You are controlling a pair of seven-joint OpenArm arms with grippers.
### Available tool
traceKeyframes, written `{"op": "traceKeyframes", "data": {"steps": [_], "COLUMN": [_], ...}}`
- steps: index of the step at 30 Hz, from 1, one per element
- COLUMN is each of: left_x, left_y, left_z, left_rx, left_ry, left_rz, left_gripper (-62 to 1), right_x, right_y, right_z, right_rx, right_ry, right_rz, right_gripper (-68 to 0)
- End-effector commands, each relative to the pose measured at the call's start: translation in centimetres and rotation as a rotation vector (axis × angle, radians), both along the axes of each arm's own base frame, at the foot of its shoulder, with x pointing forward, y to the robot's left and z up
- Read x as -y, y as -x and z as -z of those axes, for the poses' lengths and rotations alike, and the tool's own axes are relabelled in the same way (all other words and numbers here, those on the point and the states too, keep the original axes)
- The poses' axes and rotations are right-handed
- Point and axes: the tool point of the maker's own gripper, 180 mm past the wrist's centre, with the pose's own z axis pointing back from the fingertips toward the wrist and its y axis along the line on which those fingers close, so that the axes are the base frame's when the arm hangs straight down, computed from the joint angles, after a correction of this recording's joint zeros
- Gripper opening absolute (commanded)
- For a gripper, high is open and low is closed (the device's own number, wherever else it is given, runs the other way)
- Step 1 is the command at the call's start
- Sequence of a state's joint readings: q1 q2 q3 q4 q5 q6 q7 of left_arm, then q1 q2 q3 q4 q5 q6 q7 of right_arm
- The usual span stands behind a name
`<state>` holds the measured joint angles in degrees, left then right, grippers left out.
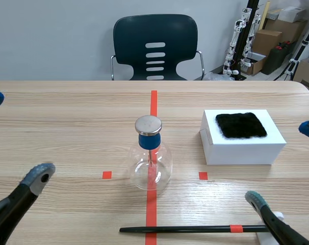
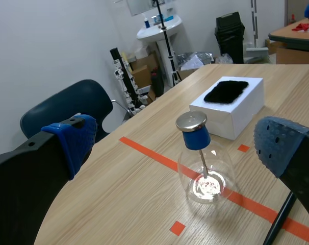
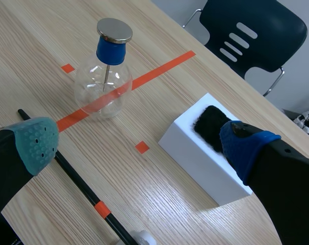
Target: Do the electroscope experiment. return to the home posture
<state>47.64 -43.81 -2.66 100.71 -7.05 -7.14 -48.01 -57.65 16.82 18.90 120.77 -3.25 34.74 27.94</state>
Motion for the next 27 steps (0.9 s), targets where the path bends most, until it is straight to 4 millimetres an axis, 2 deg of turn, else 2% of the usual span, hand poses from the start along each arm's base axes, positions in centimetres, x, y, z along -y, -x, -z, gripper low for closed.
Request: {"op": "traceKeyframes", "data": {"steps": [1,10,27], "left_x": [0.04,-0.61,-0.46], "left_y": [0.00,-0.37,-0.22], "left_z": [-0.50,-0.56,-0.43], "left_rx": [0.005,-0.015,-0.030], "left_ry": [0.029,0.067,0.072], "left_rz": [-0.005,-0.036,-0.021], "left_gripper": [1.4,1.4,1.4], "right_x": [-0.18,-0.18,-0.15], "right_y": [-0.33,-0.33,-0.33], "right_z": [-0.84,-0.83,-0.78], "right_rx": [0.029,0.029,0.026], "right_ry": [-0.016,-0.015,-0.013], "right_rz": [0.000,0.000,0.001], "right_gripper": [0.4,0.4,0.4]}}
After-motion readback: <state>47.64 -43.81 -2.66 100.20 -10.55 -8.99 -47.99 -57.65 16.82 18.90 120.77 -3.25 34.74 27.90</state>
